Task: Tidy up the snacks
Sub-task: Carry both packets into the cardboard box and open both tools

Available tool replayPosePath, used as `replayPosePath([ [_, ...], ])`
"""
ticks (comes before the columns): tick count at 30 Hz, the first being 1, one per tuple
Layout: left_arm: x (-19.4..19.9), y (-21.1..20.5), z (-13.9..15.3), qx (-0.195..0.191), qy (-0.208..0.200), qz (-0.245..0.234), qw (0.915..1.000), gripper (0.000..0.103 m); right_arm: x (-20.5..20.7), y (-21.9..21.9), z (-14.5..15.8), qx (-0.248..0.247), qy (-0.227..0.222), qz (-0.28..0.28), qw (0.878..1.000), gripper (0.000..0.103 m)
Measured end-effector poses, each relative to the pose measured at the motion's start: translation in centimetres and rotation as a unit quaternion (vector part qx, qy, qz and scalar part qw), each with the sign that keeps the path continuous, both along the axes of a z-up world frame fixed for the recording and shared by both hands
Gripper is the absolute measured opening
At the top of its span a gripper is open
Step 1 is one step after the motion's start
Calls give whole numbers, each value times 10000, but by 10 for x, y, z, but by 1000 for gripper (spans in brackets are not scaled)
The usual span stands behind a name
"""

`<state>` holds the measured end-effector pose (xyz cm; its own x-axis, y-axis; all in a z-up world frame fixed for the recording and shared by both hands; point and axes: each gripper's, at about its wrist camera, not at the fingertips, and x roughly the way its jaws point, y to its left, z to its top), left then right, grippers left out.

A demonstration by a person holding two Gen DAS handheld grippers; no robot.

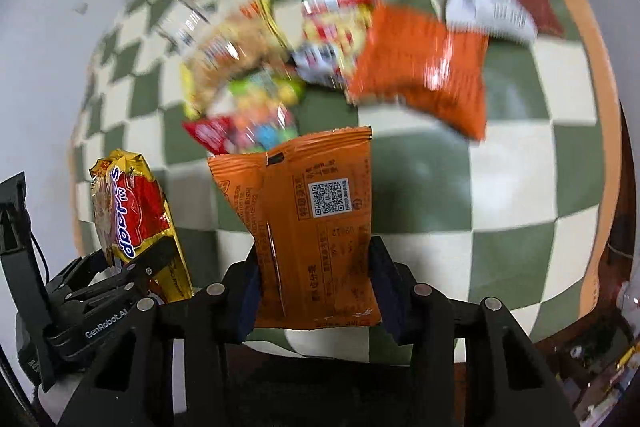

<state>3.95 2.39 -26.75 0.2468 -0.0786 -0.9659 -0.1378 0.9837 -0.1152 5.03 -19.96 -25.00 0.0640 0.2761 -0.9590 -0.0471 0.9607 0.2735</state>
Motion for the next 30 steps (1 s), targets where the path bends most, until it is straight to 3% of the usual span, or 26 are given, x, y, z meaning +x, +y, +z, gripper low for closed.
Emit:
replayPosePath([
  [7, 64, -18, 91, -15, -907, -195, 9957, 85, 47, -13, 82, 443, -585, -71, 9973, 51],
  [14, 155, -34, 127, 73, -1373, -310, 9900, 85, 126, -3, 131, 530, -1386, -302, 9885, 51],
  [21, 247, -32, 132, 90, -1352, -355, 9901, 85, 223, 1, 141, 439, -1791, -490, 9816, 51],
  [30, 370, -43, 89, -342, -502, -419, 9973, 85, 338, 7, 116, 216, -1626, -492, 9852, 51],
])
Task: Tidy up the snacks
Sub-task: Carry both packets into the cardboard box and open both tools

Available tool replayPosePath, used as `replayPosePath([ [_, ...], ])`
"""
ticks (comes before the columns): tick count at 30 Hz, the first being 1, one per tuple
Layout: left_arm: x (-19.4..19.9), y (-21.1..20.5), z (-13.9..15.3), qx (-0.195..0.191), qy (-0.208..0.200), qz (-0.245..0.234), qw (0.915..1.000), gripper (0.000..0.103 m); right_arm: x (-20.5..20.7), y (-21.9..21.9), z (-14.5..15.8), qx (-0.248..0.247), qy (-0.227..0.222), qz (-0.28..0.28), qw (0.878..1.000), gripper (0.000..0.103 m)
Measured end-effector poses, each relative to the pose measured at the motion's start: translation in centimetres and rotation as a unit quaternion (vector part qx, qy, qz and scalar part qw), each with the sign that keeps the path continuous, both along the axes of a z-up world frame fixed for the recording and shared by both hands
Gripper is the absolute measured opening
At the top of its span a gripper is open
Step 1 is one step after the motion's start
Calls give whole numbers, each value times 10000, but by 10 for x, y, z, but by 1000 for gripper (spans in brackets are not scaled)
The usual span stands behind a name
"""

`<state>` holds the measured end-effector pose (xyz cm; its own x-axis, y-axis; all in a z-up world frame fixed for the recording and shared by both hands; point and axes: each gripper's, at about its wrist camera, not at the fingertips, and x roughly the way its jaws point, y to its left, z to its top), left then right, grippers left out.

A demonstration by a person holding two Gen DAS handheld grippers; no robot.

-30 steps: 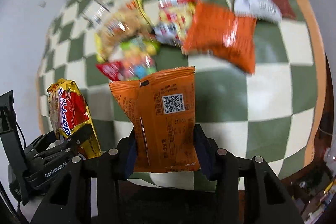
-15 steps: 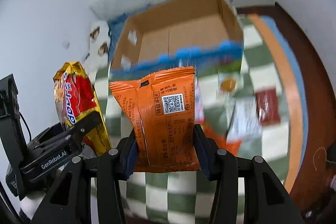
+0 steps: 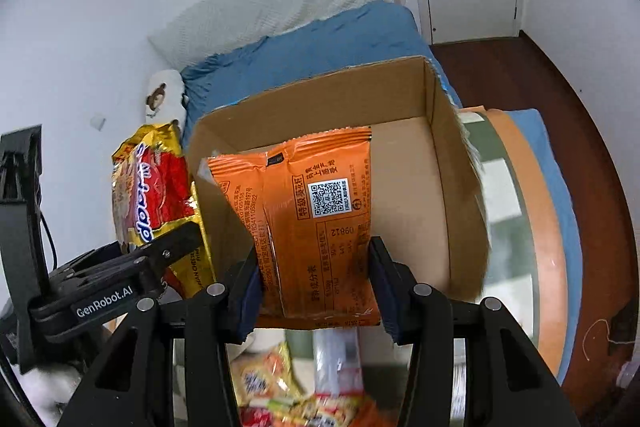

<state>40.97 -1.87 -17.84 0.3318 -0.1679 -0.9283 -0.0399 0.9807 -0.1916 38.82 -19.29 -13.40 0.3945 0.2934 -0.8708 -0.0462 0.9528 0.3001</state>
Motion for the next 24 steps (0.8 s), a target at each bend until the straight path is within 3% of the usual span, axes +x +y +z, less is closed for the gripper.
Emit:
replayPosePath([
  [5, 57, 2, -51, -143, 700, -70, 9974, 85, 53, 1, -42, -251, 362, 38, 9990, 51],
  [11, 102, 12, -92, -282, 1093, -98, 9936, 85, 96, 2, -86, -511, 759, 126, 9957, 51],
  [24, 133, 31, -129, -242, 1553, -72, 9875, 85, 140, 7, -134, -755, 1136, 402, 9898, 51],
])
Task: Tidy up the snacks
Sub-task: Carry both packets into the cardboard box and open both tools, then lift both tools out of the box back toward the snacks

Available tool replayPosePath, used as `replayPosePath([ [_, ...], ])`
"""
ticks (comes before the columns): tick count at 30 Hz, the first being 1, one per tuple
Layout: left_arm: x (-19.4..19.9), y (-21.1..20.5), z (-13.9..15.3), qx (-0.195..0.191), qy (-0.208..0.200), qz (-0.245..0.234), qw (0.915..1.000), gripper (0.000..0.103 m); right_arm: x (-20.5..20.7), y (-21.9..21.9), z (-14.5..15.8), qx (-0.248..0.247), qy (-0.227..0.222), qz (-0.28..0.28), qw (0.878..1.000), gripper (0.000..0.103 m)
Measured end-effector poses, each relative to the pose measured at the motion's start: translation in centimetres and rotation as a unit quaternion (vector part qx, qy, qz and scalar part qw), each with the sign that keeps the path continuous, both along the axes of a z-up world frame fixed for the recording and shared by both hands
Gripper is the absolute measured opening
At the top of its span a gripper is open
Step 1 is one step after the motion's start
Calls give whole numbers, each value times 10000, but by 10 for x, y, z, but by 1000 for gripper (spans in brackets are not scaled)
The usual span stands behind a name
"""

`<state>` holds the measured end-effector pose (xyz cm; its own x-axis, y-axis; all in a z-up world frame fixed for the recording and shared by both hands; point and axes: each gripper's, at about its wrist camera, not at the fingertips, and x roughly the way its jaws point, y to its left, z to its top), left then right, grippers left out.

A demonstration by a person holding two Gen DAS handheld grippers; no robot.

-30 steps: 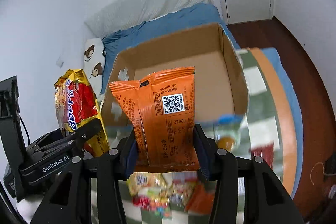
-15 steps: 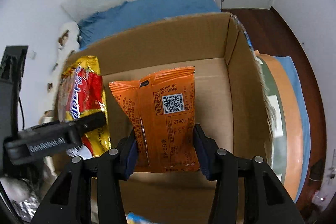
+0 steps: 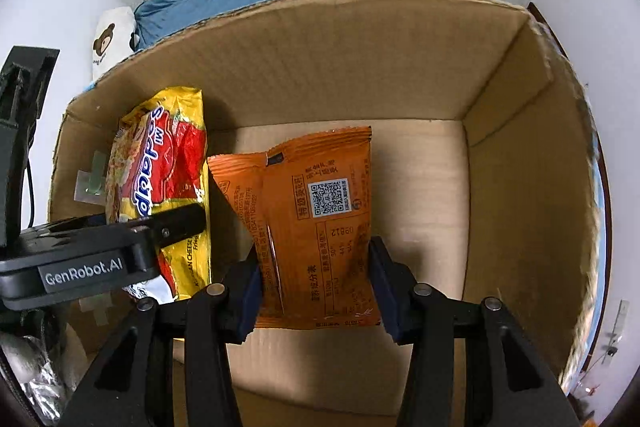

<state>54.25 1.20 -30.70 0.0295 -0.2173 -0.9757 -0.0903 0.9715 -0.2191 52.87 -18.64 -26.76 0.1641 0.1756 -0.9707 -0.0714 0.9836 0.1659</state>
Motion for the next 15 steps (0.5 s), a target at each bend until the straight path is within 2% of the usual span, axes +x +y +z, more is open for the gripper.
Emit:
replayPosePath([
  [3, 1, 1, -5, -40, -59, 22, 10000, 86, 6, -3, -13, 32, 45, 75, 10000, 55],
  [5, 1, 3, -4, 26, -195, -8, 9998, 94, 1, -3, -15, 70, 78, 160, 9998, 73],
  [6, 1, 6, -4, 32, -202, -11, 9998, 99, 3, -4, -17, 83, 115, 182, 9997, 89],
  [7, 2, 9, -3, 58, -213, -10, 9998, 100, 4, -4, -19, 67, 135, 173, 9997, 92],
  [15, -8, 15, 16, 128, -534, -72, 9985, 101, -4, -11, -19, -53, 94, 91, 9999, 93],
])
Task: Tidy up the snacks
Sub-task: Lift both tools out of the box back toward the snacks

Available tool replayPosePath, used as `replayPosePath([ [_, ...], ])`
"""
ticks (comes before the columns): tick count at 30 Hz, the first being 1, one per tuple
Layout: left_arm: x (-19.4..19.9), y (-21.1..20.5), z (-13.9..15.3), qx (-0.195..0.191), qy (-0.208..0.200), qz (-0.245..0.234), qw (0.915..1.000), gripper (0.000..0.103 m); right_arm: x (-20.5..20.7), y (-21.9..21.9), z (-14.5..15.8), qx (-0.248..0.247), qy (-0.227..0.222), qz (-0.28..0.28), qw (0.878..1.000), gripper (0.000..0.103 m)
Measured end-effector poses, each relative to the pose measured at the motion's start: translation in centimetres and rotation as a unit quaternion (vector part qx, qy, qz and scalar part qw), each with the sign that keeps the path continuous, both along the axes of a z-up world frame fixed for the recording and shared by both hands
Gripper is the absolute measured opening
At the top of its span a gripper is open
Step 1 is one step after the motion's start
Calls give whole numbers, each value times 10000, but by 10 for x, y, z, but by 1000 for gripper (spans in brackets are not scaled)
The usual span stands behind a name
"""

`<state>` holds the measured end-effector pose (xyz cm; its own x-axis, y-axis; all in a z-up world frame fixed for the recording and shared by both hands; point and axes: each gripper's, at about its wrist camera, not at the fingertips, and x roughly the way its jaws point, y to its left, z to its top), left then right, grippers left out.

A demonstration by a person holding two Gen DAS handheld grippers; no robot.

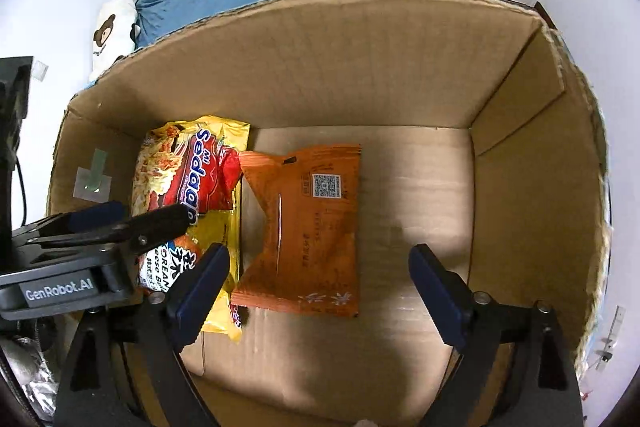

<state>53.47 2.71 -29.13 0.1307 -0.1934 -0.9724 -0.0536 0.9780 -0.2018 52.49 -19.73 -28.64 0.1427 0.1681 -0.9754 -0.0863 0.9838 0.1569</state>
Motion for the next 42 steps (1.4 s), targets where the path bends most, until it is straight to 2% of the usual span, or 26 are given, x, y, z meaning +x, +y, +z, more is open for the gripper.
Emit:
replayPosePath([
  [9, -53, -2, 50, 274, -877, 71, 9957, 101, -22, 19, 36, -116, -458, -8, 9989, 93],
  [19, -126, -20, 111, 649, -1837, -12, 9808, 101, -85, 19, 95, -176, -1286, -118, 9915, 93],
  [26, -180, -26, 149, 668, -2311, 14, 9706, 101, -143, 9, 138, -112, -1715, -161, 9850, 93],
  [33, -231, -28, 173, 665, -2548, 97, 9647, 101, -200, 4, 174, -9, -2004, -147, 9796, 93],
  [36, -254, -26, 175, 669, -2515, 154, 9654, 101, -226, 3, 184, 89, -2035, -160, 9789, 93],
  [39, -274, -19, 166, 660, -2424, 269, 9676, 101, -250, 0, 181, 197, -1902, -219, 9813, 93],
  [42, -292, -4, 146, 634, -2134, 470, 9738, 101, -269, -9, 165, 365, -1589, -376, 9859, 93],
])
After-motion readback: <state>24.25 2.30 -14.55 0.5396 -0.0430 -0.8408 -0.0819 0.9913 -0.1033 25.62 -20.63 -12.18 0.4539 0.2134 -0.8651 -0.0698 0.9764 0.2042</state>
